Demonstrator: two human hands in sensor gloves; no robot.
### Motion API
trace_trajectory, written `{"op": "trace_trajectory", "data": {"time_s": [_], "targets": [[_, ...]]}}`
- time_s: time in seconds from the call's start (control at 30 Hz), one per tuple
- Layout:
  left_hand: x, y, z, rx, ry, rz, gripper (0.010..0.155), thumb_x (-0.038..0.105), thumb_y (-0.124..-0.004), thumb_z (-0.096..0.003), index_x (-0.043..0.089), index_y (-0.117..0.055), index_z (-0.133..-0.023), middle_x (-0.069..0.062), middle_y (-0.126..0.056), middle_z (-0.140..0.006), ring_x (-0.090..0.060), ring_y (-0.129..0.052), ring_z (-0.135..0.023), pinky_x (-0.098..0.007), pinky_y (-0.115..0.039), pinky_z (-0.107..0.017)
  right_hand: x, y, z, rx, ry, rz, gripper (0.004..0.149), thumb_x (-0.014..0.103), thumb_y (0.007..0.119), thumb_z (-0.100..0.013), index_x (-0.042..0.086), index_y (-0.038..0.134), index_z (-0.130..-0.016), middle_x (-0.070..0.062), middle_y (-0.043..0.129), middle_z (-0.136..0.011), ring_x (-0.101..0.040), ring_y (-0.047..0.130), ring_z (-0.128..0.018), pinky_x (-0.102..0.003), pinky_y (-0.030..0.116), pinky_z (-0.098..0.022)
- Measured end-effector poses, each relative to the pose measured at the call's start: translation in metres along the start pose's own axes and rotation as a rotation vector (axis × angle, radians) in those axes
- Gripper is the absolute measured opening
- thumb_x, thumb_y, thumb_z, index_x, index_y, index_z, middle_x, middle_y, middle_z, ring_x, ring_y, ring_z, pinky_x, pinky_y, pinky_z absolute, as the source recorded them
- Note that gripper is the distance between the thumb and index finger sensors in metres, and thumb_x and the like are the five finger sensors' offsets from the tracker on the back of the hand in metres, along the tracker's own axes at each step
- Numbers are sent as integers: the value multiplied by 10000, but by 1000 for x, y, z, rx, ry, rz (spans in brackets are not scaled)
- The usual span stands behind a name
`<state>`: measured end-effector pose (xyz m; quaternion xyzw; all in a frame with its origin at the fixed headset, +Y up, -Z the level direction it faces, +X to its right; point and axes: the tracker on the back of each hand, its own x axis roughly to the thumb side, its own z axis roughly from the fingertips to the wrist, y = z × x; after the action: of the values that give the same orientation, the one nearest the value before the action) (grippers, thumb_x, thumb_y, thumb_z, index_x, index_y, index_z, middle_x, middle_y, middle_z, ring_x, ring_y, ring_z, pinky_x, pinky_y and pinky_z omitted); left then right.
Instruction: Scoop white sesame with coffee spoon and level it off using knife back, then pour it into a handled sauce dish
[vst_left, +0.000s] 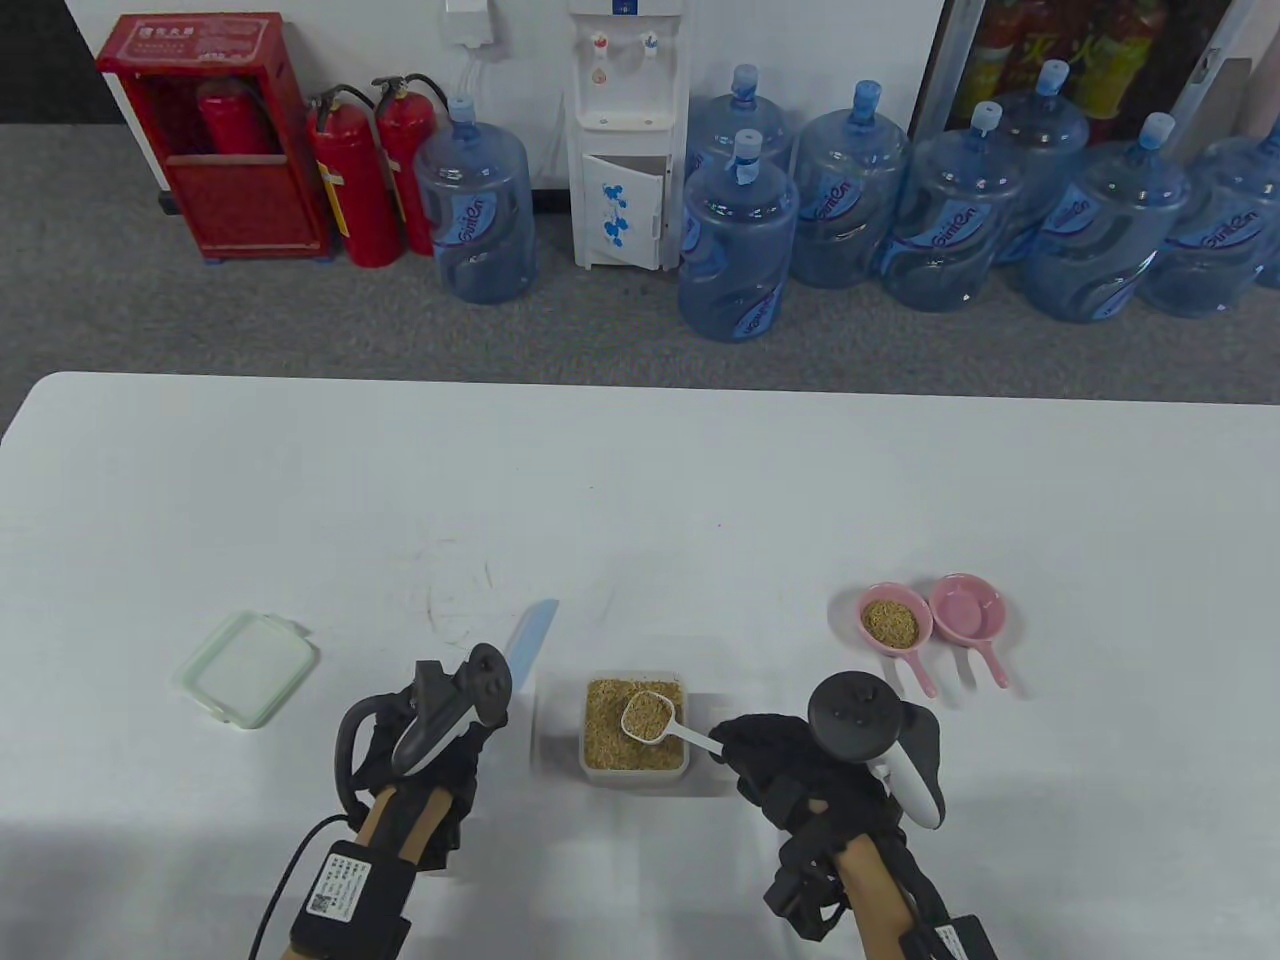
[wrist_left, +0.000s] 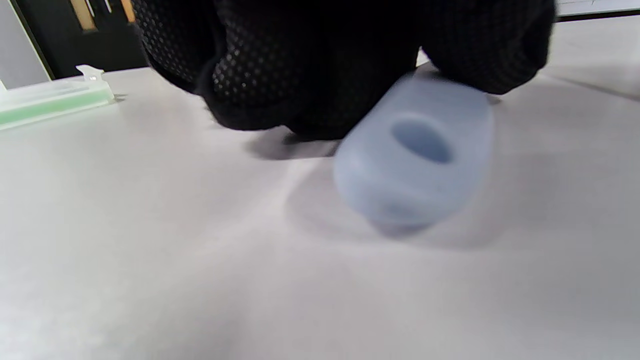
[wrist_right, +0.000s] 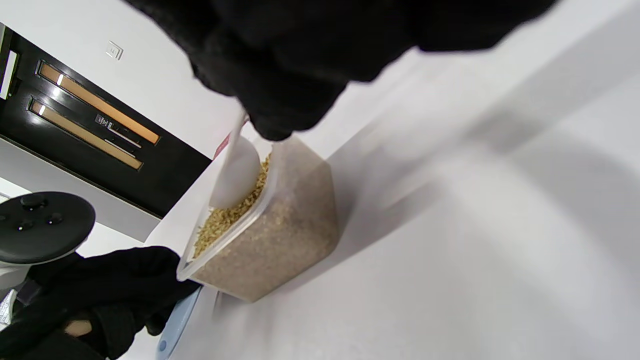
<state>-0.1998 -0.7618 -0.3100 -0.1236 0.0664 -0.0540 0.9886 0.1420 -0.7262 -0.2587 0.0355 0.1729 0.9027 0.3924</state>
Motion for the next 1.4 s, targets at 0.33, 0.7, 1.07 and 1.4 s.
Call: {"op": "trace_trajectory", "data": {"time_s": [0.33,0.7,1.07,1.4], "targets": [[-5,4,3,16,13,3,513,613,-724,-474,238,-875,-791,1,-971,-640,-191,-1009,-495,-496,-751,-672,0,0,0,0,-2,-1,428,310,711,-603,118,857,-956,-46,982,-486,-63,900,-194,-324,846,-200],[-24,38,26,209,-5,171,587,609,-691,-505,233,-797,-943,-16,-929,-845,-245,-998,-711,-535,-694,-725,0,-1,0,-2,-5,-4,427,310,711,-603,120,857,-956,-46,981,-487,-63,899,-196,-325,846,-201],[-22,37,36,294,-215,277,792,651,-608,-492,342,-378,-1184,-57,-414,-1268,-429,-494,-1182,-601,-503,-822,-1,0,0,-4,-11,-15,428,310,713,-602,117,859,-955,-47,982,-486,-64,900,-194,-326,846,-199],[-16,25,31,261,-257,225,826,676,-569,-480,357,-269,-1180,-52,-232,-1265,-468,-230,-1152,-604,-387,-832,-1,0,0,-6,-17,-26,427,309,713,-603,118,858,-956,-49,982,-491,-66,902,-196,-328,846,-202]]}}
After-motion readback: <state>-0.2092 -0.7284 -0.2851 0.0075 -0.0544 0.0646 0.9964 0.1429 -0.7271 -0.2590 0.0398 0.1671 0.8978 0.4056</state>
